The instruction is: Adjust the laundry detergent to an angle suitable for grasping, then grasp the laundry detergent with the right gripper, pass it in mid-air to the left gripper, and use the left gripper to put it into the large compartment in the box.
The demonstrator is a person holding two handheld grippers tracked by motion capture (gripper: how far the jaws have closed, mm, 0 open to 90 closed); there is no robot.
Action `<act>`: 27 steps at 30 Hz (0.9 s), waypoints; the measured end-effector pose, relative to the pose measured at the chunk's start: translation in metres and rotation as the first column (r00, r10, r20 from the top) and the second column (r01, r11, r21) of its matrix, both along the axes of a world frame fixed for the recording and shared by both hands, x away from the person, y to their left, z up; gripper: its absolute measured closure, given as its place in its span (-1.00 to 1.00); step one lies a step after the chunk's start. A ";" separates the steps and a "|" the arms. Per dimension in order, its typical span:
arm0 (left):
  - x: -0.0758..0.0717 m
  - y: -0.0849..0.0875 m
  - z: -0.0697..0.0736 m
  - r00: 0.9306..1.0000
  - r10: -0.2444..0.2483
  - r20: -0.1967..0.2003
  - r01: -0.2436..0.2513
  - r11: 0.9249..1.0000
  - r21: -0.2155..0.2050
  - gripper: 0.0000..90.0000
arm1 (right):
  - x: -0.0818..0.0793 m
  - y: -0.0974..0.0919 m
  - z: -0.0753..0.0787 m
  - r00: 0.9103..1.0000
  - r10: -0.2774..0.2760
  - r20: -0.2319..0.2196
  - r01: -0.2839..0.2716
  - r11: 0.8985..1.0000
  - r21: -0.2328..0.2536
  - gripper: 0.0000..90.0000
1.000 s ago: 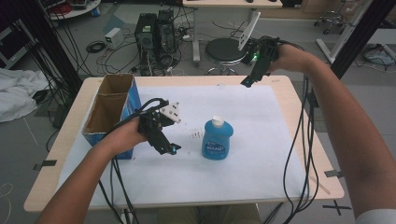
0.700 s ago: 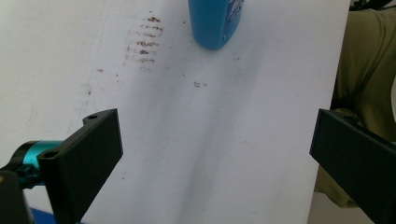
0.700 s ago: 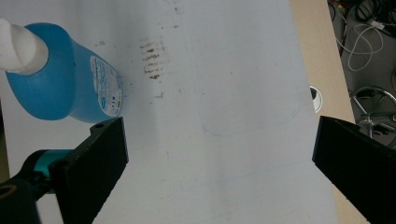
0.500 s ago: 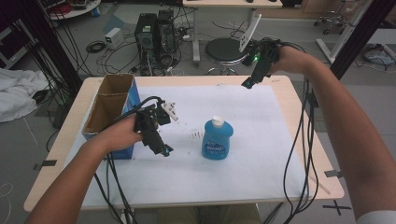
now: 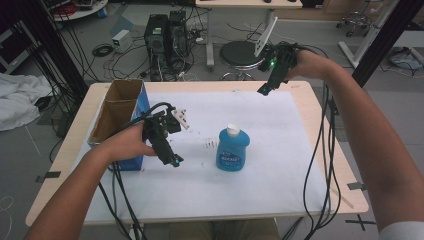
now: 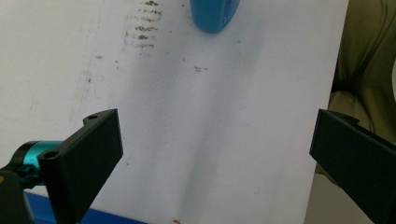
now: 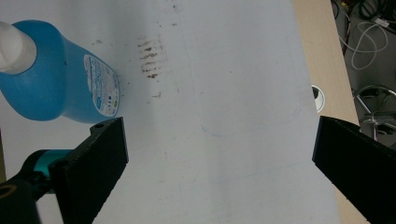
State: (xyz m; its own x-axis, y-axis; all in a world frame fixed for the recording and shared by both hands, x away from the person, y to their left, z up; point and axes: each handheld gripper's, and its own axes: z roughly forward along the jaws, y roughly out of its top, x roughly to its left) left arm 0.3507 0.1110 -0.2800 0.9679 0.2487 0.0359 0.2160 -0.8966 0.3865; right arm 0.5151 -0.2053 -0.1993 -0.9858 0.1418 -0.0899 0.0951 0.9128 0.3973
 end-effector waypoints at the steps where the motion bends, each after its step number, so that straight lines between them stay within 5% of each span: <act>1: 0.000 0.000 0.000 1.000 -0.007 0.000 0.007 1.000 -0.001 -0.94 | 0.000 0.000 0.000 1.000 0.000 0.000 0.000 1.000 -0.001 -0.95; 27: 0.001 0.007 -0.001 1.000 -0.002 -0.009 0.002 1.000 -0.030 -0.94 | 0.005 0.003 -0.007 1.000 0.013 -0.015 -0.013 1.000 0.001 -0.95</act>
State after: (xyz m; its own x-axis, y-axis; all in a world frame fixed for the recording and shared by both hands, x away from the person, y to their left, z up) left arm 0.3514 0.1177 -0.2809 0.9687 0.2476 0.0202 0.2177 -0.8852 0.4111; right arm 0.5203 -0.2020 -0.2064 -0.9888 0.1290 -0.0755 0.0889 0.9136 0.3968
